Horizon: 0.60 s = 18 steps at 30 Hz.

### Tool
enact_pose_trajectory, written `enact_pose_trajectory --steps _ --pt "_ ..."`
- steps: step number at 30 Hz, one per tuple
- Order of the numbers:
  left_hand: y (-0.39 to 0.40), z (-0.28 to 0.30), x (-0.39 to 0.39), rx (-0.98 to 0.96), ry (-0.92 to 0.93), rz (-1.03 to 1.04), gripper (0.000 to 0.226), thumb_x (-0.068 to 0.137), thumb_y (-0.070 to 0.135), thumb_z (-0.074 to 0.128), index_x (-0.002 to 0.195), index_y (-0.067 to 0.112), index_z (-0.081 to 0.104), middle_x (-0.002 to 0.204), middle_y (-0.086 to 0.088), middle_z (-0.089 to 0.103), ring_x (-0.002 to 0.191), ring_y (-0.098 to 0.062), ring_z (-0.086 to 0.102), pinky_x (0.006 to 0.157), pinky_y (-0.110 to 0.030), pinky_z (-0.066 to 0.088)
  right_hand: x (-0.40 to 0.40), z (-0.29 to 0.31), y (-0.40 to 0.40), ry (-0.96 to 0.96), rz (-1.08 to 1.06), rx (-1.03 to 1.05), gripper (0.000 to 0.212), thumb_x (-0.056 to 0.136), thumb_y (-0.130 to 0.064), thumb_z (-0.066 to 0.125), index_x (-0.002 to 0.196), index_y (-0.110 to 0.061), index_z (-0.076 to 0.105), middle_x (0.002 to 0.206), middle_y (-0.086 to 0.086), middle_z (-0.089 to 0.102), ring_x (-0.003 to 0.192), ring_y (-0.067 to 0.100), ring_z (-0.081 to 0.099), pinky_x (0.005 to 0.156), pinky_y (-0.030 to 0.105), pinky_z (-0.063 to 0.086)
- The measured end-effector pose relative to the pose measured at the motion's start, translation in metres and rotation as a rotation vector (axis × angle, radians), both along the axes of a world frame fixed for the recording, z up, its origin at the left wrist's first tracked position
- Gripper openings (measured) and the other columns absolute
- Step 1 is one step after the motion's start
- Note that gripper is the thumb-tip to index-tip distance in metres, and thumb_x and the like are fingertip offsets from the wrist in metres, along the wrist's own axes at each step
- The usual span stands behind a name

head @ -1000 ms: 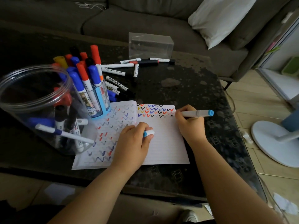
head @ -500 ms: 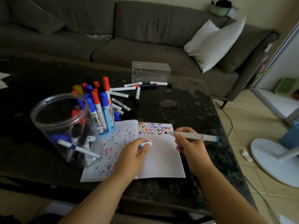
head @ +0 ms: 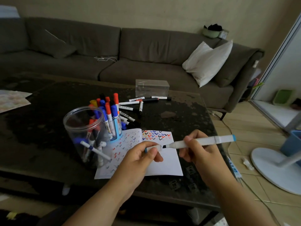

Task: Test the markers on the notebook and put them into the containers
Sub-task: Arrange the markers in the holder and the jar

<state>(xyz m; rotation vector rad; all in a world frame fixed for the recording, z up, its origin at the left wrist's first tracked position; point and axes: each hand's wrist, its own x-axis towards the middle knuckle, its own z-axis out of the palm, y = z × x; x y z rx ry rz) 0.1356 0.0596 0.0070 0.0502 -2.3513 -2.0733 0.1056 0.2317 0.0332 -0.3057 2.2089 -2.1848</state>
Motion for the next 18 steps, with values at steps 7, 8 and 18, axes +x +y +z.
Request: enact_pose_trajectory --steps 7,8,18 --pt "0.007 0.013 0.022 -0.099 0.031 -0.090 0.018 0.094 0.036 0.045 0.094 0.032 0.062 0.079 0.014 0.068 0.087 0.006 0.057 0.087 -0.019 0.038 0.027 0.009 -0.004 0.034 0.068 0.048 0.016 0.090 -0.017 0.056 0.078 -0.007 0.053 0.056 0.003 0.060 0.051 0.011 0.049 0.050 0.018 0.042" --pt "0.007 0.014 0.024 -0.126 0.024 -0.107 0.020 0.095 0.038 0.043 0.093 0.031 0.061 0.075 0.014 0.066 0.083 0.006 0.057 0.084 -0.018 0.038 0.030 0.009 -0.005 0.035 0.064 0.059 0.017 0.090 -0.018 0.058 0.077 -0.007 0.054 0.054 0.001 0.056 0.051 0.009 0.047 0.050 0.017 0.040" --pt "0.010 0.024 0.040 -0.314 0.149 -0.143 0.023 0.095 0.042 0.036 0.089 0.025 0.051 0.061 0.008 0.041 0.054 0.000 0.039 0.059 -0.023 0.035 0.040 0.011 -0.022 -0.022 -0.041 -0.181 0.029 0.093 -0.009 0.052 0.066 -0.009 0.042 0.048 0.000 0.033 0.044 0.010 0.029 0.043 0.023 0.026"
